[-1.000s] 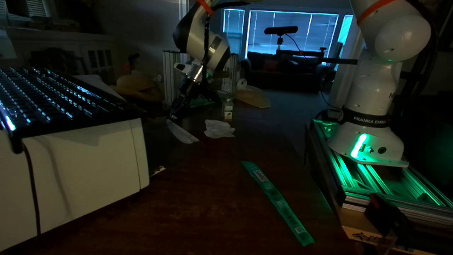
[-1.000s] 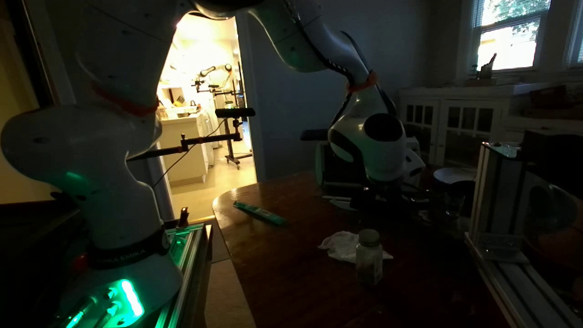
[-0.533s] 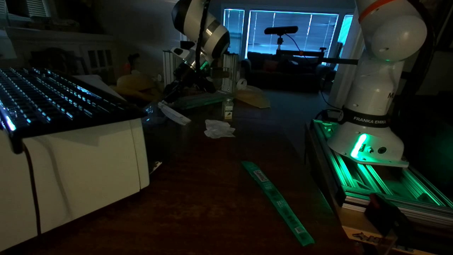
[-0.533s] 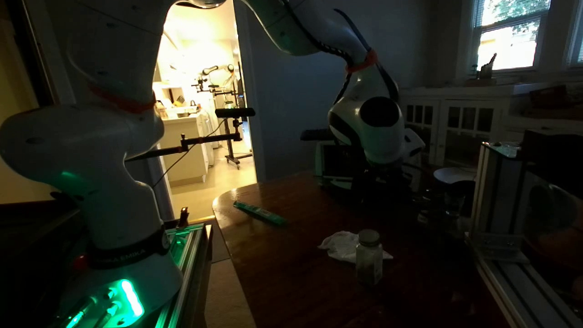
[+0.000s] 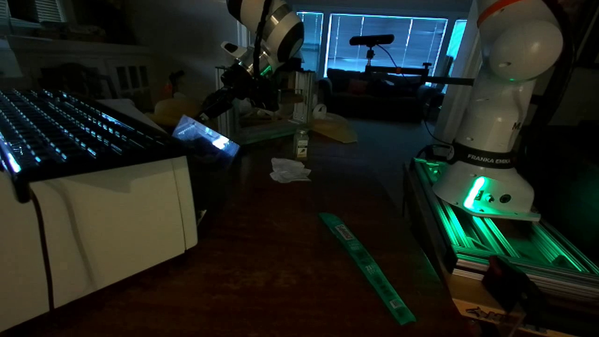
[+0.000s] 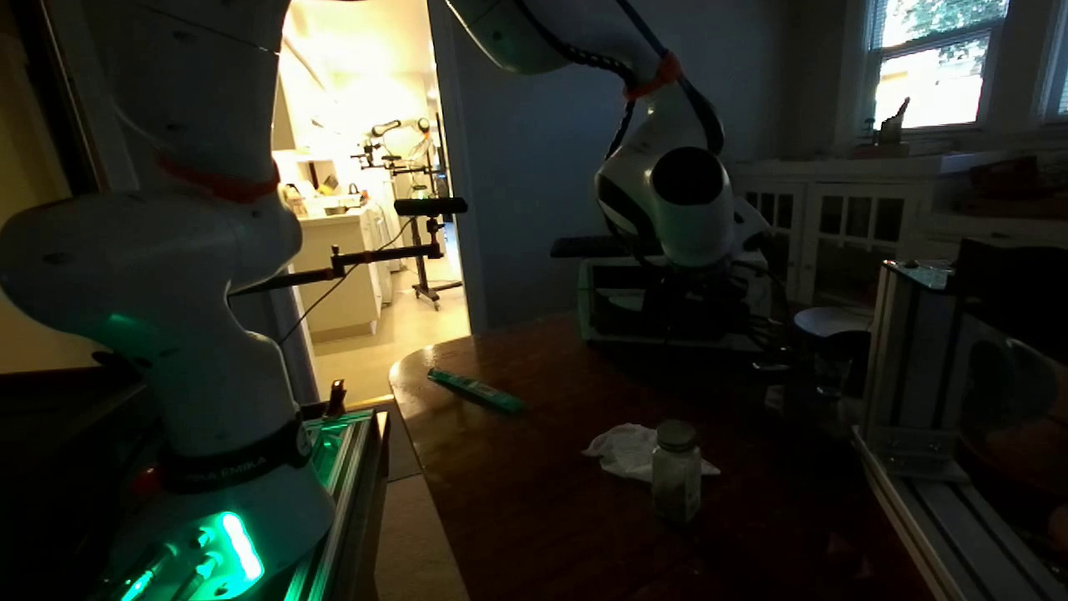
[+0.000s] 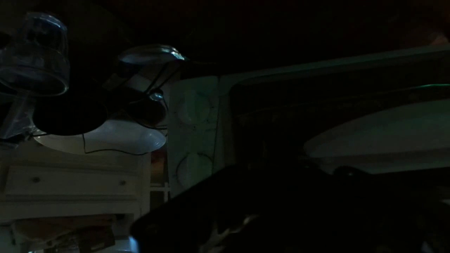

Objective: Close the oven door.

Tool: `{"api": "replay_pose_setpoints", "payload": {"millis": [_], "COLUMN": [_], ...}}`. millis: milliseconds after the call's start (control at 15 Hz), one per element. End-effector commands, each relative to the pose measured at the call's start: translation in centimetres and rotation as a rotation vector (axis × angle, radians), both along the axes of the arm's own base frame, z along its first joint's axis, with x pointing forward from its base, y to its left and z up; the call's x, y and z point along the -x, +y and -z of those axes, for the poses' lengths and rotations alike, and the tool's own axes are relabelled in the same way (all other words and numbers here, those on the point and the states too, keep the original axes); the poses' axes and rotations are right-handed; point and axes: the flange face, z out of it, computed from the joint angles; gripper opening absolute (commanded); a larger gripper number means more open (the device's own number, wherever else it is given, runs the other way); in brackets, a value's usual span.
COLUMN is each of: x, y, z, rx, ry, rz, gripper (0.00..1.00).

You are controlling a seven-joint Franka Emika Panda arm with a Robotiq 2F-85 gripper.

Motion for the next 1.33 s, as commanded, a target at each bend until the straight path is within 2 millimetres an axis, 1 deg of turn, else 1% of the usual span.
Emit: {"api": "replay_pose_setpoints", "payload": {"millis": [0,333,600,800,1067,1267], "x": [0.4,0.1,-0.6,-1.1,-1.6,-1.8], "y": [0.3,0.7,1.2,1.6,2.0,2.2], "z": [-0.9,-1.8,-2.1,-2.1,-1.6,-1.7], "rx": [-0.029,-0.048,-0.063,-0.071,-0.073,-0.087], "ry": [-0.035,-0.067,-0.088,-0.093,-0.089,-0.095], "rz": [-0.020,-0.029,-0.030,-0.031,-0.032,-0.029], "gripper": [0.00,0.00,0.00,0.00,0.00,0.00]}}
